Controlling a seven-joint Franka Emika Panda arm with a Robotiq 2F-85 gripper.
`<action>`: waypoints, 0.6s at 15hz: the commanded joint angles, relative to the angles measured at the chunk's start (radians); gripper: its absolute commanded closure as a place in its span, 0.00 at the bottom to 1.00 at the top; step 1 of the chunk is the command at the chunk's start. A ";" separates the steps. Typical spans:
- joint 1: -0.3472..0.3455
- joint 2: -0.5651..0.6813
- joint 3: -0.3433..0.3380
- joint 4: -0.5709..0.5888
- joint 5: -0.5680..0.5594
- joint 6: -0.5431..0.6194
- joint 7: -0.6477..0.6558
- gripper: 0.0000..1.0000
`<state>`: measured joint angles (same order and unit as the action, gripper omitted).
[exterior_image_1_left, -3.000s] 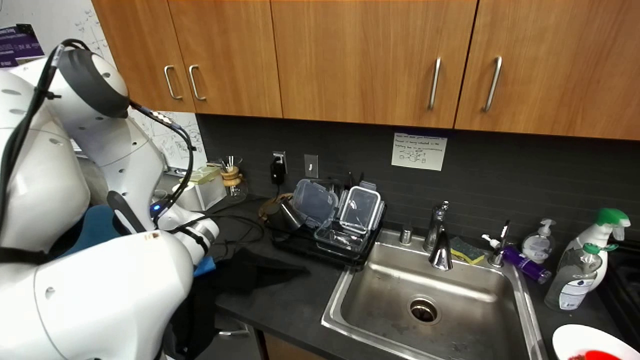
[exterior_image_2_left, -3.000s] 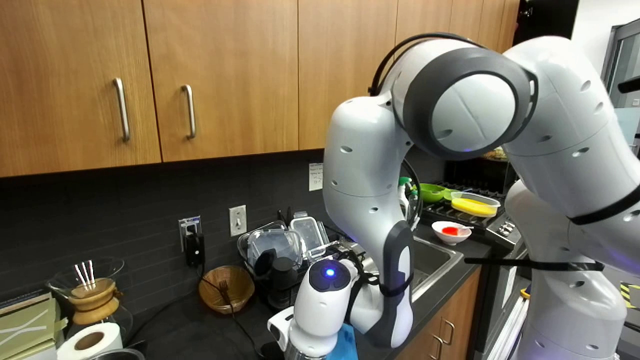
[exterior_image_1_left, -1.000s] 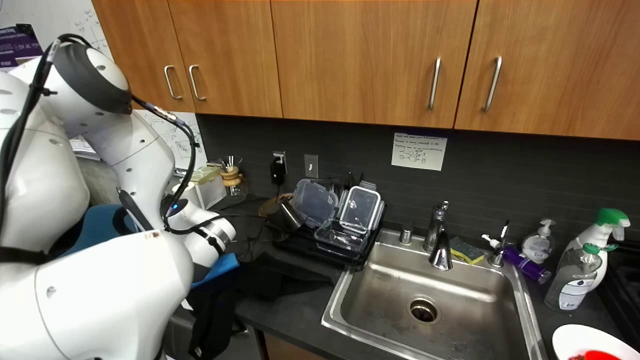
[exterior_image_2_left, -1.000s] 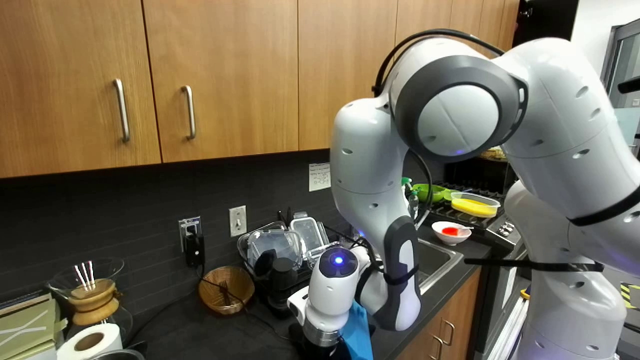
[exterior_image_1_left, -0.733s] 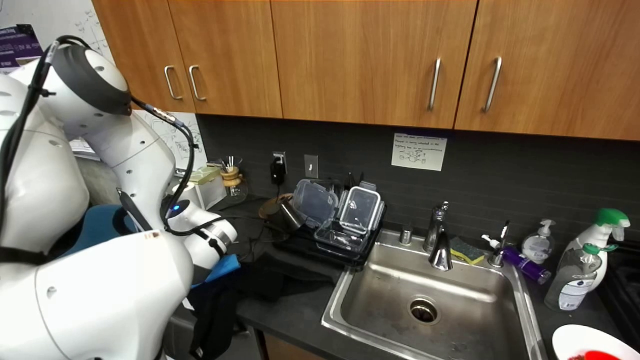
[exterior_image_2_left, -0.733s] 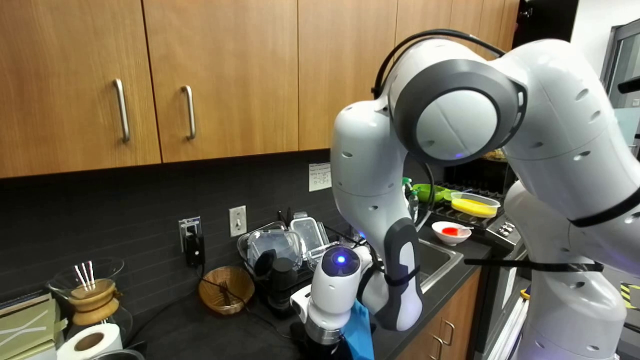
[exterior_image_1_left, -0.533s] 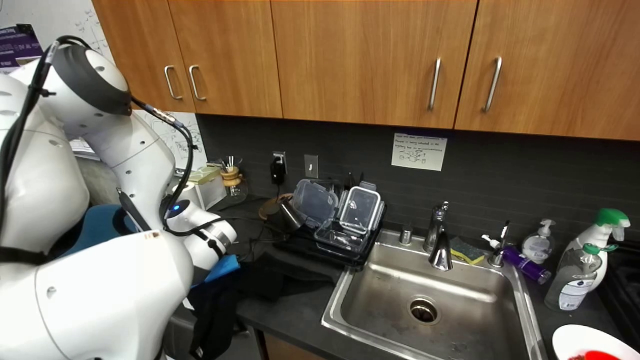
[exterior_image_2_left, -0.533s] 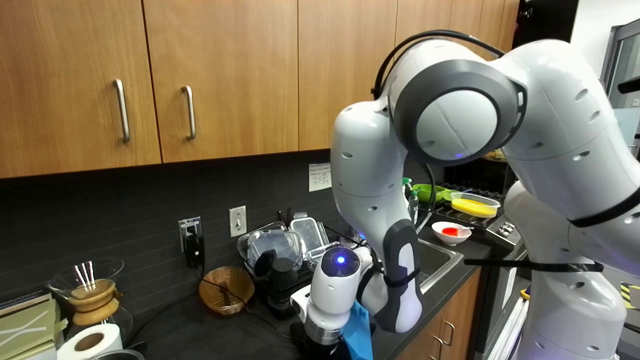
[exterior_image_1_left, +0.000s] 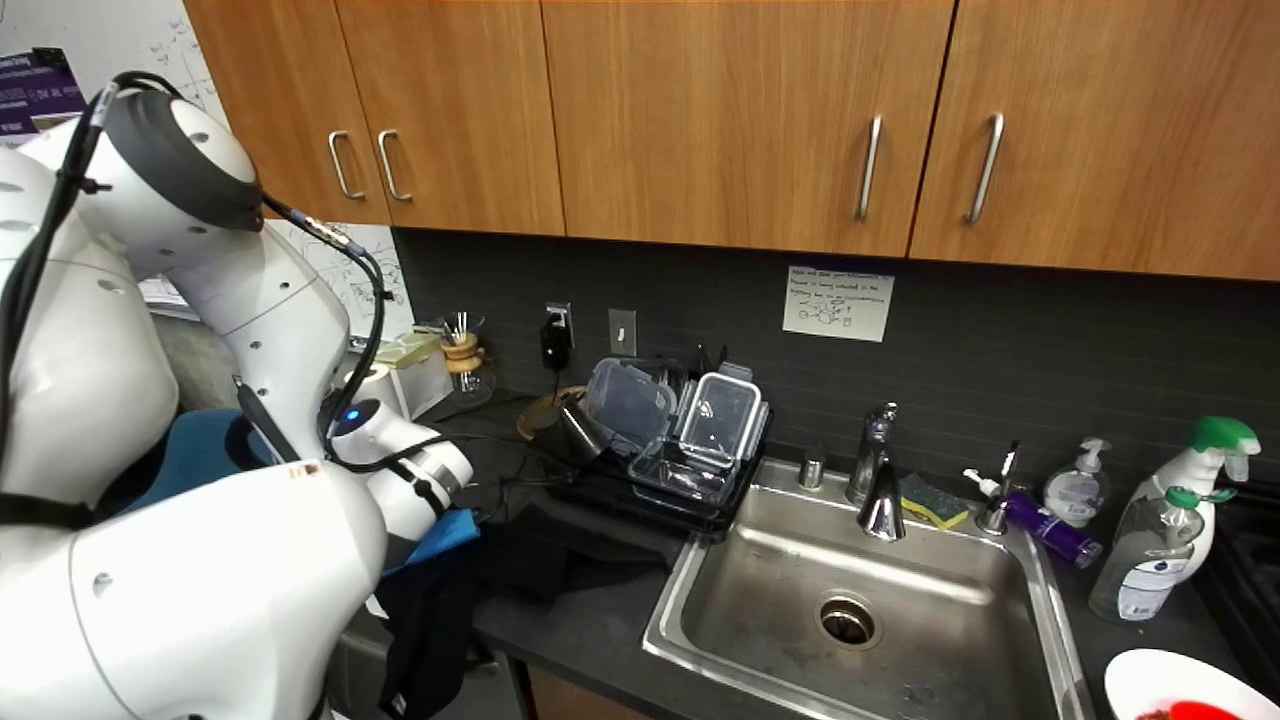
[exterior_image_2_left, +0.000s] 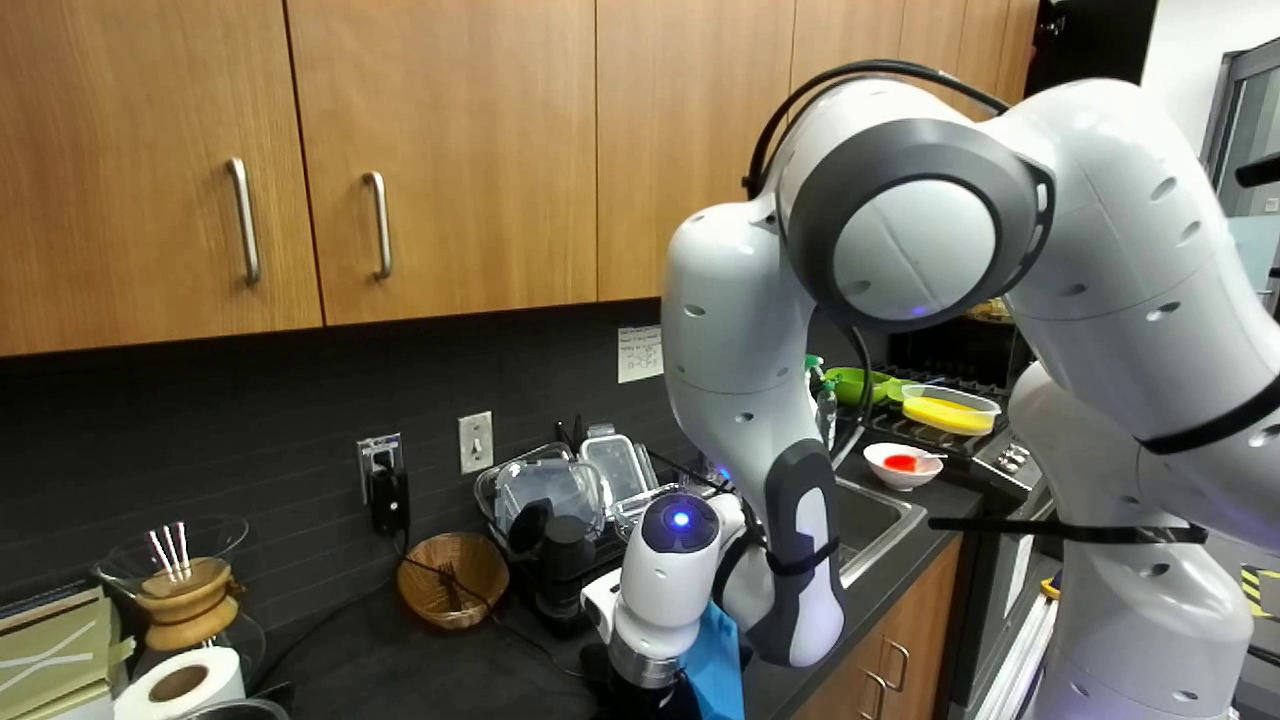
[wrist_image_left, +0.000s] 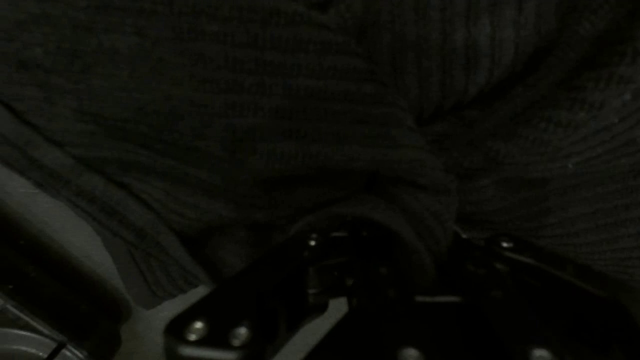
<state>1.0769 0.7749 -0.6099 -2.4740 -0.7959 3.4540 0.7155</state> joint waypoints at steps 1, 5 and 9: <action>0.000 0.000 -0.002 0.000 0.000 0.000 -0.001 0.77; 0.000 0.000 -0.005 0.000 0.000 0.000 -0.002 0.68; 0.000 0.000 -0.005 0.000 0.000 0.000 -0.002 0.68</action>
<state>1.0768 0.7749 -0.6147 -2.4738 -0.7958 3.4538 0.7138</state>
